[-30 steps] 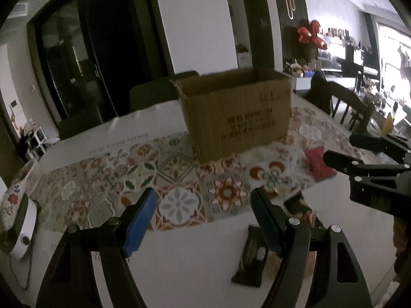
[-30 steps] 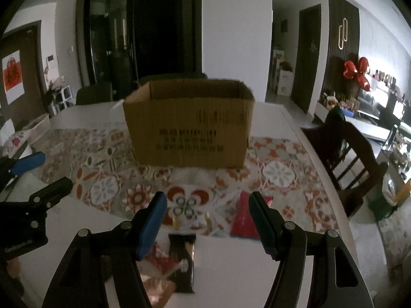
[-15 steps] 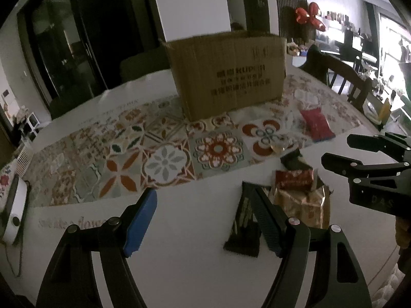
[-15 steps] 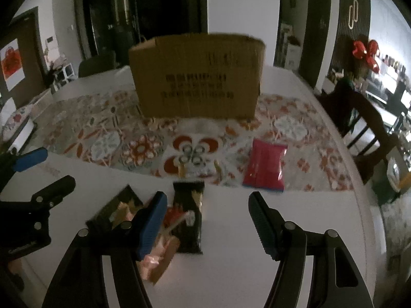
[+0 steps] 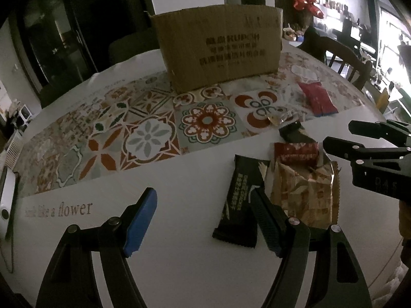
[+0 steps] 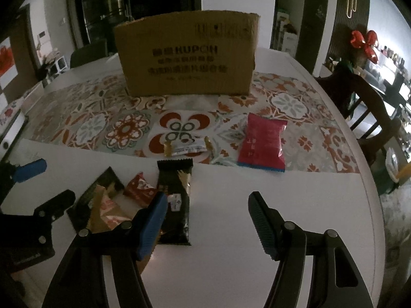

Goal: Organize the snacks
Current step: 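Move both tools back from the box toward the remaining snacks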

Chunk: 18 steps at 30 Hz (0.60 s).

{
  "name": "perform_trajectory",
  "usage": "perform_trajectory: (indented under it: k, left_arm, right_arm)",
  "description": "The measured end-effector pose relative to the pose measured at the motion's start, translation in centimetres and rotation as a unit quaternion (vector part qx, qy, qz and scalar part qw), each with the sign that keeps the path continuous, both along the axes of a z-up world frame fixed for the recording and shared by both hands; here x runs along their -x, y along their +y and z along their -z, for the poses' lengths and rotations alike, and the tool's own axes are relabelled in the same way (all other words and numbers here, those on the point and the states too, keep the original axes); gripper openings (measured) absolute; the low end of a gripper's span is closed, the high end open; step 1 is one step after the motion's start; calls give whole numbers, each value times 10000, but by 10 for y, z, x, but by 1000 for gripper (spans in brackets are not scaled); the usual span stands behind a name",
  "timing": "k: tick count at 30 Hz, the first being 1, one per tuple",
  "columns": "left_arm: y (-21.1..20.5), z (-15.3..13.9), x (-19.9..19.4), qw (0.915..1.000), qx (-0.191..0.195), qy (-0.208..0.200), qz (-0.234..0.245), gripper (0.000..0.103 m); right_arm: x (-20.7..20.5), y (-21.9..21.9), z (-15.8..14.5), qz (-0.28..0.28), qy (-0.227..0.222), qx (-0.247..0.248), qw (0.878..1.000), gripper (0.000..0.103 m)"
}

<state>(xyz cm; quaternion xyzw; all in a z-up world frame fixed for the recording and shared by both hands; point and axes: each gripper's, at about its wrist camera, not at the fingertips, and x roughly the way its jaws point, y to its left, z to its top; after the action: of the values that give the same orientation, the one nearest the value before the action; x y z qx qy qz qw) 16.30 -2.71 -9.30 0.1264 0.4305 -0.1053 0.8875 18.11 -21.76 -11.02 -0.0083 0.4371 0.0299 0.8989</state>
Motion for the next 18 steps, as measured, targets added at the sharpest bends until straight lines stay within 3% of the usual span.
perform_trajectory:
  k: [7, 18]
  left_arm:
    - [-1, 6, -3, 9998, 110, 142, 59, 75]
    - [-3, 16, -12, 9988, 339, 348, 100, 74]
  right_arm:
    - [0, 1, 4, -51, 100, -68, 9999, 66]
    - [-13, 12, 20, -287, 514, -654, 9961, 65]
